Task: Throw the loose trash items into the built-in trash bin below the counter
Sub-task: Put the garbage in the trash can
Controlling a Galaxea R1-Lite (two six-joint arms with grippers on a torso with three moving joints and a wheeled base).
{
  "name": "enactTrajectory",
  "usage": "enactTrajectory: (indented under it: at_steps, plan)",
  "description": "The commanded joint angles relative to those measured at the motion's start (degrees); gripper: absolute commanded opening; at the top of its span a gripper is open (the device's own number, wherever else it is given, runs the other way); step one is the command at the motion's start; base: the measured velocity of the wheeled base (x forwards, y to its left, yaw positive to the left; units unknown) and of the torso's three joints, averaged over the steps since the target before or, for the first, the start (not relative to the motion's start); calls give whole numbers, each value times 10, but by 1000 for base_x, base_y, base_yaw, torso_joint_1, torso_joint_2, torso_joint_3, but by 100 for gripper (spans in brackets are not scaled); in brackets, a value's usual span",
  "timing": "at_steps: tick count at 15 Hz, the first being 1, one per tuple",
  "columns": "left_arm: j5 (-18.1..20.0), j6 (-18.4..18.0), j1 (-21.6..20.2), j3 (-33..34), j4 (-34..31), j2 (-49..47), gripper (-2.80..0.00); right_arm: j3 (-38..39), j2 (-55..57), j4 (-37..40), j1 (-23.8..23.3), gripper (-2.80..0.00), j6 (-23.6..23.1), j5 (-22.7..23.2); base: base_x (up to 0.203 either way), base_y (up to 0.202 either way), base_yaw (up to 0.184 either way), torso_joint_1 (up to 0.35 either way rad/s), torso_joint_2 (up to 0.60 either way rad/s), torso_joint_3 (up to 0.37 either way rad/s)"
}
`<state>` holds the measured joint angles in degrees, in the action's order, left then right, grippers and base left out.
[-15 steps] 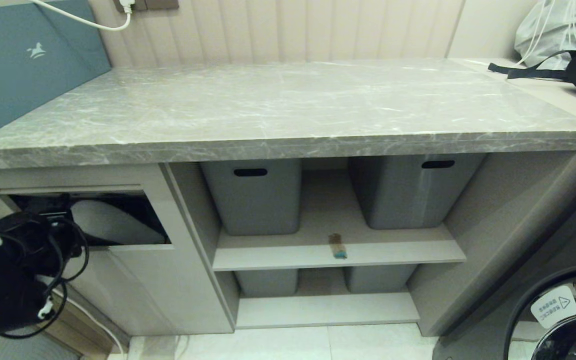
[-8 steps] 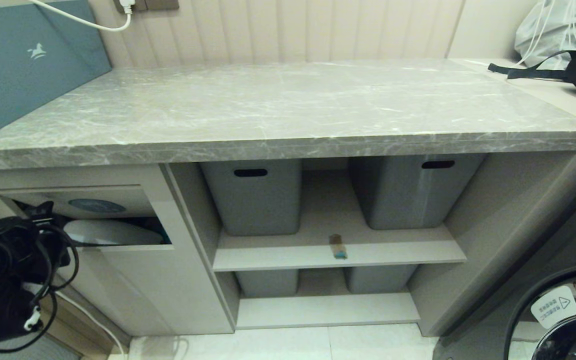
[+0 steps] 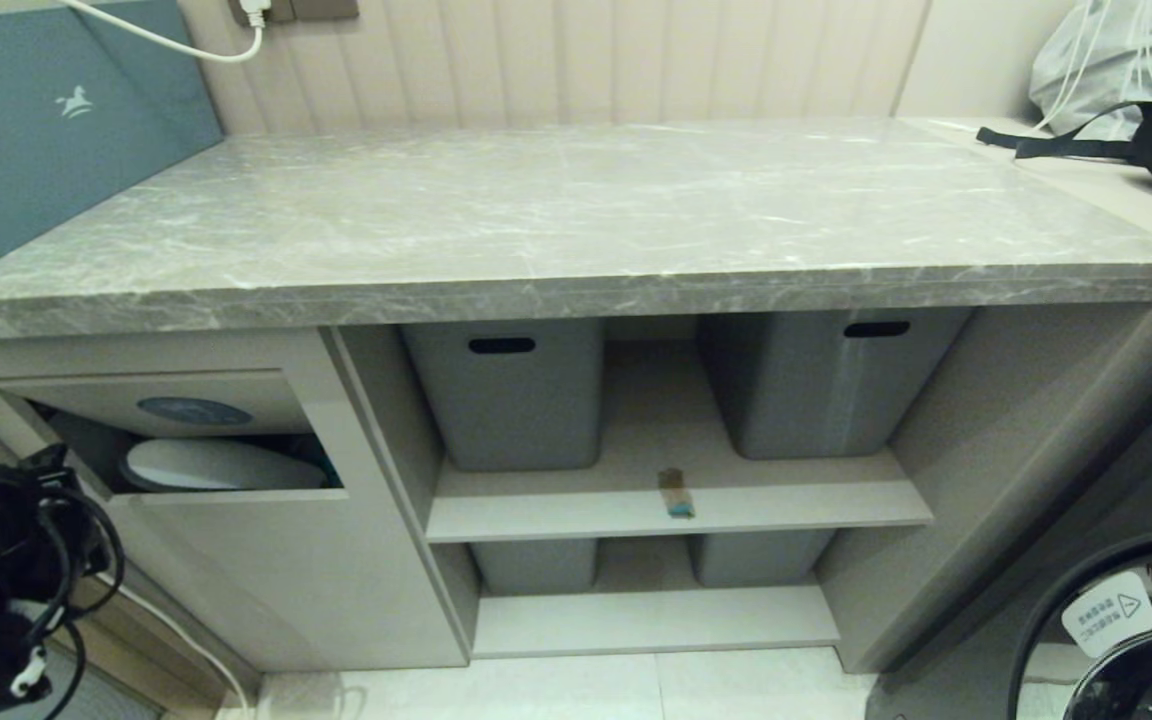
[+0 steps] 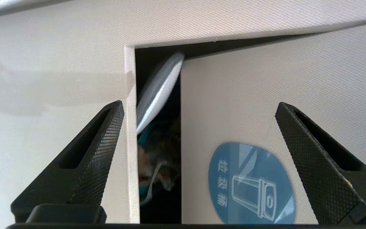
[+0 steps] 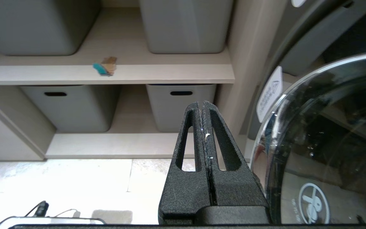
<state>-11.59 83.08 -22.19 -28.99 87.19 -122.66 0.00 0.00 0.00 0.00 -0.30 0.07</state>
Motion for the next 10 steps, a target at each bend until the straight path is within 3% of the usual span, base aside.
enactTrajectory:
  at_steps: [1,4,5,10]
  plan:
    - [3,5,-4,2,5,-8,0,0,0,0,0,-280,0,0,0,0,0,0,0,0]
    - [26,5,-6,-2,5,-21,0,0,0,0,0,-280,0,0,0,0,0,0,0,0]
    - [33,6,-6,-10,5,-21,-280,0,0,0,0,-280,0,0,0,0,0,0,0,0]
    - [52,9,-6,-101,5,-71,-280,0,0,0,0,-280,0,0,0,0,0,0,0,0]
